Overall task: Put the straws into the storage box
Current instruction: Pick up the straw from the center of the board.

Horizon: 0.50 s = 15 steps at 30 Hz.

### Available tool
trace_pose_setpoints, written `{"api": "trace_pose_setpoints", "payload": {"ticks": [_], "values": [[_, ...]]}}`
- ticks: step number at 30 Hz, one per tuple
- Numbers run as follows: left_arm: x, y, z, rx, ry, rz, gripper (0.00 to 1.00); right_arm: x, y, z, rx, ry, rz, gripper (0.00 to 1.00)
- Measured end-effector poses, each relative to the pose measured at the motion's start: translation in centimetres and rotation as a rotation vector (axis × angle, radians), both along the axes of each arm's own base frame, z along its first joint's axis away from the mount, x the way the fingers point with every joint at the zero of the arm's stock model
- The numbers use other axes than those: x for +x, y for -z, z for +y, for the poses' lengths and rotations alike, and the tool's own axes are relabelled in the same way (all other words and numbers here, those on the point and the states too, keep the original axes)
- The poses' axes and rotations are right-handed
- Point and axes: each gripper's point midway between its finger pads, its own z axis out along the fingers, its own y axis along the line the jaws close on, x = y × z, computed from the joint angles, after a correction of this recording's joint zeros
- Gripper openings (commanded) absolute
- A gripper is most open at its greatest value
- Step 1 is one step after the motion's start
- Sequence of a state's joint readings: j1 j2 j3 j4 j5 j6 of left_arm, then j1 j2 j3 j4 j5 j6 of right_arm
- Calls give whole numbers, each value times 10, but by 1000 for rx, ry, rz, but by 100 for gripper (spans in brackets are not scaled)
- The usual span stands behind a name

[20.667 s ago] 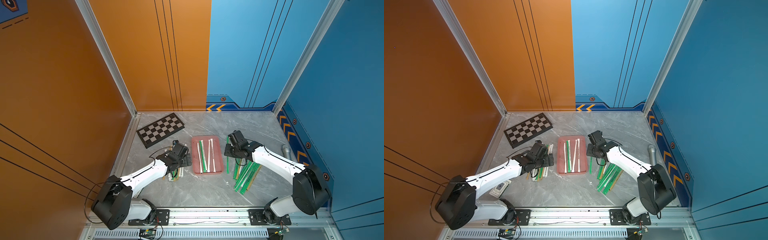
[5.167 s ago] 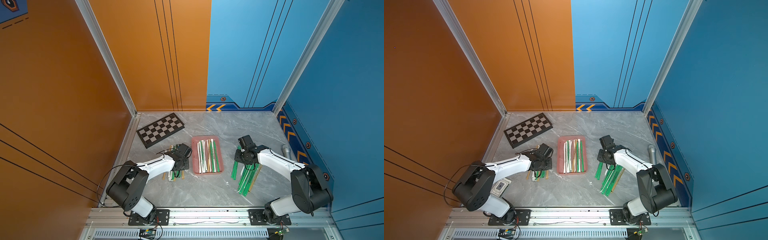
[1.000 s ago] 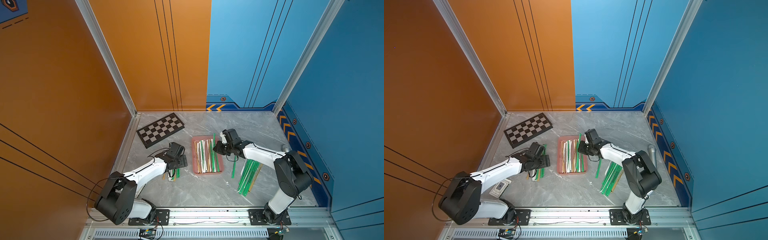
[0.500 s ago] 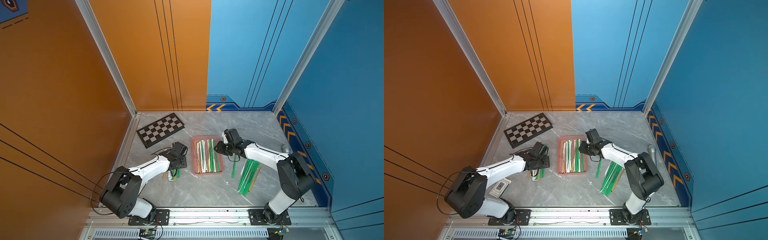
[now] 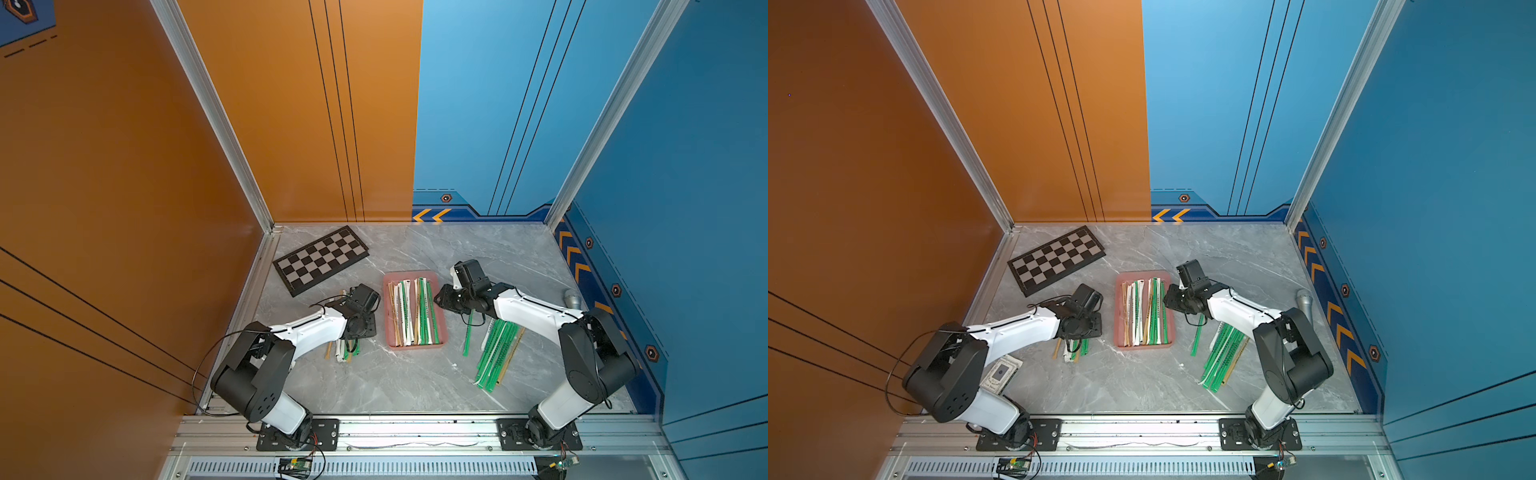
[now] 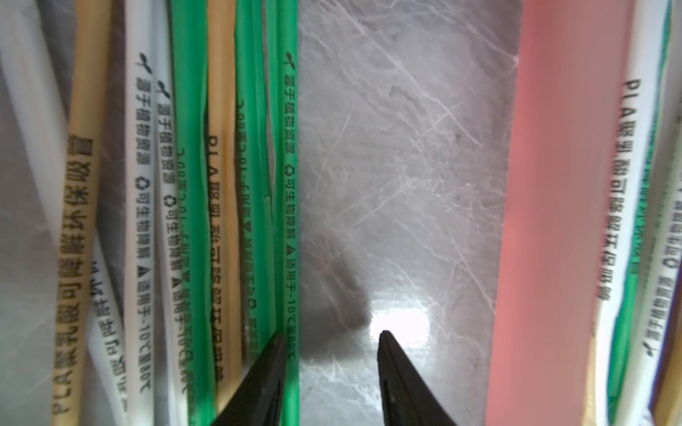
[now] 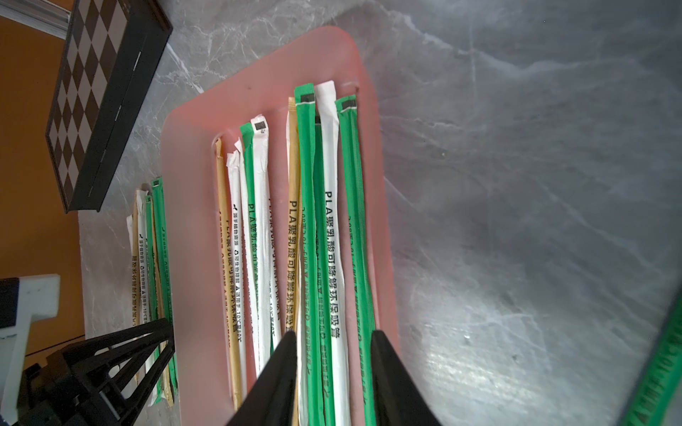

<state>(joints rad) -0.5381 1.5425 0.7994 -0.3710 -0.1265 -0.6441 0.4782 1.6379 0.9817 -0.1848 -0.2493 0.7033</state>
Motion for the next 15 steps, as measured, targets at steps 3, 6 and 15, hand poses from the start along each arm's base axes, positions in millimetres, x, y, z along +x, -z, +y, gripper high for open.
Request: {"api": "trace_pose_setpoints", "payload": {"ticks": [3,6,15], "values": [[-1,4,1,8,0,12,43,0,1,-4,-1,8,3,36],[0,5,0,8,0,12,43,-2,1,-9,-2,18,5,36],[0,6,1,21,-1,9,25,-2,-2,-17,0,35,1,37]]}}
